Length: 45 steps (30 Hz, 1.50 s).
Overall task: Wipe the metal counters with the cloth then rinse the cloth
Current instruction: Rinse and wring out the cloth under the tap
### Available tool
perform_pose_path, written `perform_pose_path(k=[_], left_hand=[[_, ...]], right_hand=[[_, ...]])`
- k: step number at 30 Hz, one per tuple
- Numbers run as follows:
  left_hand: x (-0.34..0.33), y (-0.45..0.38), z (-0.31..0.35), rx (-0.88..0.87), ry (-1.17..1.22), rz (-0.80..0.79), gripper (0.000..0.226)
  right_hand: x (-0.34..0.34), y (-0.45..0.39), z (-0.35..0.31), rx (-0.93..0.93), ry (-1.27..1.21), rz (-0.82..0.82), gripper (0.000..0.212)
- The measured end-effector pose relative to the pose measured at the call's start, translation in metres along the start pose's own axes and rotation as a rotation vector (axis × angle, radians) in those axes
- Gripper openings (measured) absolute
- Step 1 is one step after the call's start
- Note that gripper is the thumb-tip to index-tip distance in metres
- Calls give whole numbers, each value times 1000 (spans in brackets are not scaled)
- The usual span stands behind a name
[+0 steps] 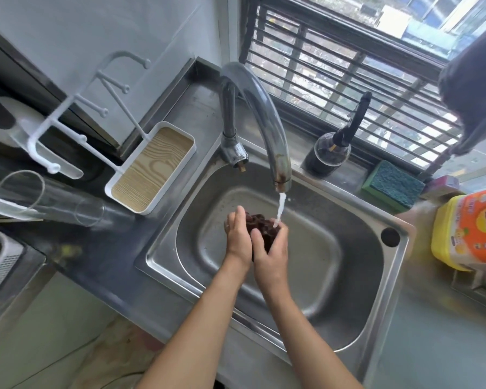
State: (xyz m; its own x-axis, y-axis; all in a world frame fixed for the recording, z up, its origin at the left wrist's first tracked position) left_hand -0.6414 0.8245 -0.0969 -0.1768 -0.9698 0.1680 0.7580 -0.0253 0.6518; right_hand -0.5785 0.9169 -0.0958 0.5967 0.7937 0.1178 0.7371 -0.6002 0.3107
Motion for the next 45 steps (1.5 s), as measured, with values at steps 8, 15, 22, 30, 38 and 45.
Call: perform_pose_path(k=[8,15,22,30,38,45], left_hand=[[-15,20,7,-130,-69,-200,49],[9,4,20,-280,-151,128,31],[-24,13,-7,-89,-132,-180,47],[-1,-3,11,-138,-80,63,34],[-22,1,-10,-147,-200,-138,56],[-5,-3,2,-55,21,7,33]], right_hand=[[21,-27,0,-85,-43,192,44],[29,-16,-9,-99,-333,201,28],[28,-21,-6,-93,-16,303,44],[16,-18,-9,-147,-338,172,14],[23,-41,-2,-172,-100,234,50],[26,-30,2,-299,-338,209,19]])
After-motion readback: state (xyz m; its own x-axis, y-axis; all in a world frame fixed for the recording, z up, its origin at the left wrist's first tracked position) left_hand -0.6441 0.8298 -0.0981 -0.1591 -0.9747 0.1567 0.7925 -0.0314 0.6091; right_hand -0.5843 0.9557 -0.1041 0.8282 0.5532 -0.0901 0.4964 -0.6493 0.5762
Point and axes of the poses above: each hand's wrist, its own y-axis away from the middle knuckle, its own x-axis out of the back of the hand, z = x × y, the point moved 8 cm from there along -y, towards the middle knuckle, and after that the axes turned 9 degrees about -y, right-handed, at the moved point
